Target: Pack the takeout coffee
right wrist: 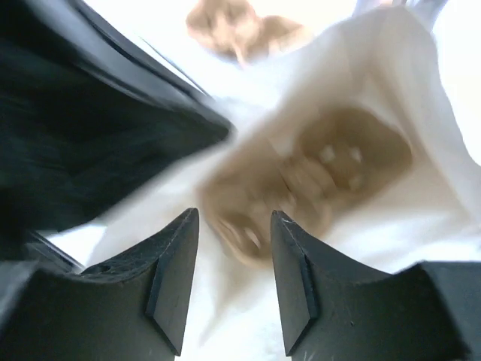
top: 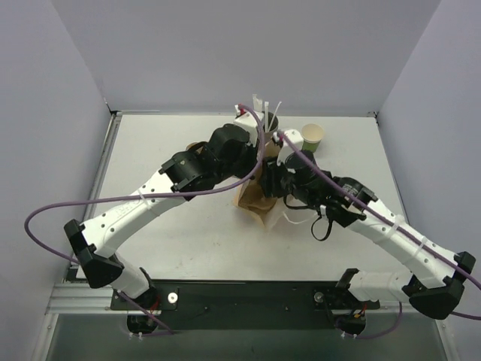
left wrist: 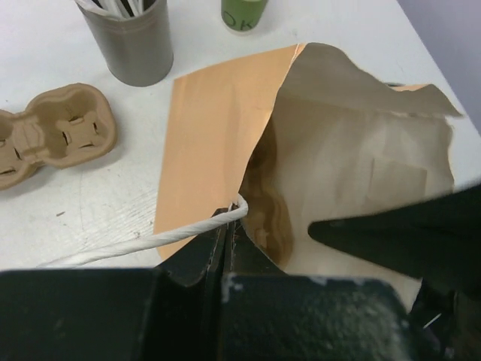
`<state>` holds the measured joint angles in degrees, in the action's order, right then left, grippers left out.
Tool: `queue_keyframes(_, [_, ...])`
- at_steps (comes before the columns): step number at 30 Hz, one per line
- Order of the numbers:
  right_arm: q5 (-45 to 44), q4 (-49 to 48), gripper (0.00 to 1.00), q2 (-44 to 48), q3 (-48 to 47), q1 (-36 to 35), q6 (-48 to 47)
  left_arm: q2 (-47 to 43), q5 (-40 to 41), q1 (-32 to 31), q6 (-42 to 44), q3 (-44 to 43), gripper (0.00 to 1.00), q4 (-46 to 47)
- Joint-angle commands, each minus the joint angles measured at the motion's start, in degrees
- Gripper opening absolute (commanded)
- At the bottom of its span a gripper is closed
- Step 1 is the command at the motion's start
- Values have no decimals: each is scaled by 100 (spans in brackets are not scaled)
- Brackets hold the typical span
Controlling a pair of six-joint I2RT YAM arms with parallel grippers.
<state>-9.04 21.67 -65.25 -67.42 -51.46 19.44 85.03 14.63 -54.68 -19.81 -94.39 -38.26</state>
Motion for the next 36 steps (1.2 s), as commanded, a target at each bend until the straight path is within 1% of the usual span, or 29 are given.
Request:
queue_keyframes(1, [-599, 1101, 39, -303, -1781, -22, 349, 609, 724, 36, -935, -1395, 0, -1144])
queue_keyframes(2, [-695, 1259, 39, -312, -2210, -22, 454, 889, 830, 45, -1067, -1981, 0, -1410])
queue_keyframes(3, [-844, 1382, 40, -313, -2388, -13, 551, 1031, 996, 79, -1408, -2283, 0, -1699])
queue_keyframes(4, [-1045, 1540, 40, -321, -2608, -13, 656, 1189, 902, 149, -1585, -2599, 0, -2311])
queue_keyframes(6, [-1625, 1997, 42, -339, -3118, 5, 833, 1610, 272, 403, -1945, -3458, 0, -2764])
queue_keyframes(7, [-1819, 2182, 43, -408, -3259, 22, 903, 1717, 216, 440, -2026, -3655, 0, -3079])
queue_keyframes(8, [-1986, 2584, 43, -461, -3408, 40, 964, 1831, 207, 440, -2053, -3718, 0, -3126])
queue_keyframes(9, [-2240, 2718, 43, -497, -3584, 75, 1069, 1841, 198, 484, -2140, -3649, 0, -3126])
queue_keyframes(12, [-2260, 3114, 44, -593, -3734, 250, 1245, 1727, -302, 694, -2499, -3237, 0, -2907])
queue_keyframes(13, [-2260, 3176, 44, -568, -3778, 268, 1238, 1684, -355, 808, -2623, -3017, 0, -2767])
queue_keyframes(15, [-2330, 3133, 48, -489, -3709, 321, 1264, 1709, -364, 905, -3069, -2997, 0, -2844])
queue_keyframes(17, [-1858, 3220, 50, -549, -3691, 715, 1255, 1858, -382, 1020, -3344, -3374, 0, -3213])
queue_keyframes(19, [-1209, 3282, 49, -663, -3647, 1040, 1342, 1946, -356, 1099, -3555, -3708, 0, -3555])
queue_keyframes(20, [-1049, 3273, 50, -708, -3612, 1059, 1352, 1938, -347, 1178, -3617, -3770, 0, -3600])
queue_keyframes(22, [-776, 3343, 51, -979, -3594, 1086, 1378, 1851, -487, 1283, -3731, -3430, 0, -3453])
queue_keyframes(23, [-601, 3413, 51, -1067, -3559, 1094, 1413, 1754, -575, 1336, -3766, -2976, 0, -3373])
queue_keyframes(25, [-520, 3397, 51, -1252, -3445, 1086, 1475, 1657, -716, 1345, -3854, -2621, 0, -3136])
queue_keyframes(28, [-432, 3230, 49, -1454, -3374, 1060, 1484, 1411, -848, 1346, -3986, -1883, 0, -2671])
queue_keyframes(30, [-677, 3229, 48, -1534, -3418, 955, 1396, 1323, -848, 1354, -4022, -1645, 0, -2555])
queue_keyframes(32, [-678, 3229, 48, -1701, -3410, 971, 1378, 1296, -831, 1345, -4030, -1609, 0, -2511])
queue_keyframes(36, [-775, 3150, 48, -1763, -3304, 778, 1308, 1261, -822, 1337, -3995, -1539, 0, -2450])
